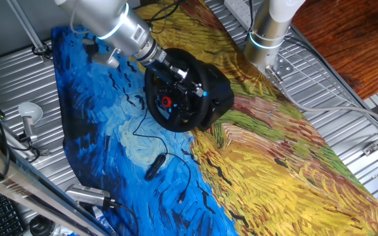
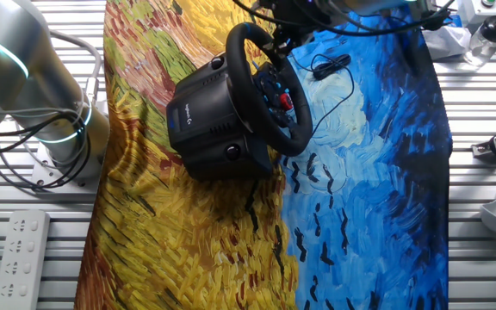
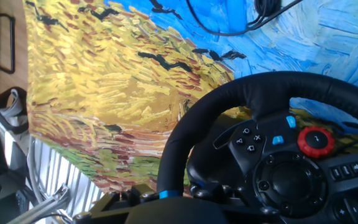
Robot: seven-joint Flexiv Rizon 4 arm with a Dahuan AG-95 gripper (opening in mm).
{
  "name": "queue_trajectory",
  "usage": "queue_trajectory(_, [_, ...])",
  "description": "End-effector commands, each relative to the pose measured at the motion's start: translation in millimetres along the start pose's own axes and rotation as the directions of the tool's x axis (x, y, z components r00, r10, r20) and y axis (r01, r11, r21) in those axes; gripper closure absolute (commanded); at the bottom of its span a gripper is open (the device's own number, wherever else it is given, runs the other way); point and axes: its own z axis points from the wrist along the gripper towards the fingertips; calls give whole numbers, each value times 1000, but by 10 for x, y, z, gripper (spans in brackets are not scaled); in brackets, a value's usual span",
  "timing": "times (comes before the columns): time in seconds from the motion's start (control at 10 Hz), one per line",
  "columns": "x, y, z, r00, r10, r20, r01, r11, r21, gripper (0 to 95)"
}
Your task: Rotate the steering wheel 90 degrees clockwise
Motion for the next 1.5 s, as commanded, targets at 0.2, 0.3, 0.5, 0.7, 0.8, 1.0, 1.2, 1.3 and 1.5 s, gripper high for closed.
queue_trajectory(0.2, [-10,1,-11,1000,20,-1,-20,999,36,380])
queue_trajectory(0.3, [-10,1,-11,1000,19,3,-19,999,38,380])
queue_trajectory(0.5, [-10,1,-11,1000,18,7,-18,999,39,380])
queue_trajectory(0.7, [-10,1,-11,1000,18,6,-19,999,42,380])
queue_trajectory(0.8, [13,3,-3,1000,10,3,-10,999,42,380])
queue_trajectory(1.0, [103,24,48,1000,-2,4,2,999,42,380])
queue_trajectory(1.2, [154,57,68,1000,9,5,-9,999,42,380])
queue_trajectory(1.3, [194,85,88,1000,11,7,-12,999,41,380])
queue_trajectory(1.5, [232,98,147,1000,8,11,-8,999,45,380])
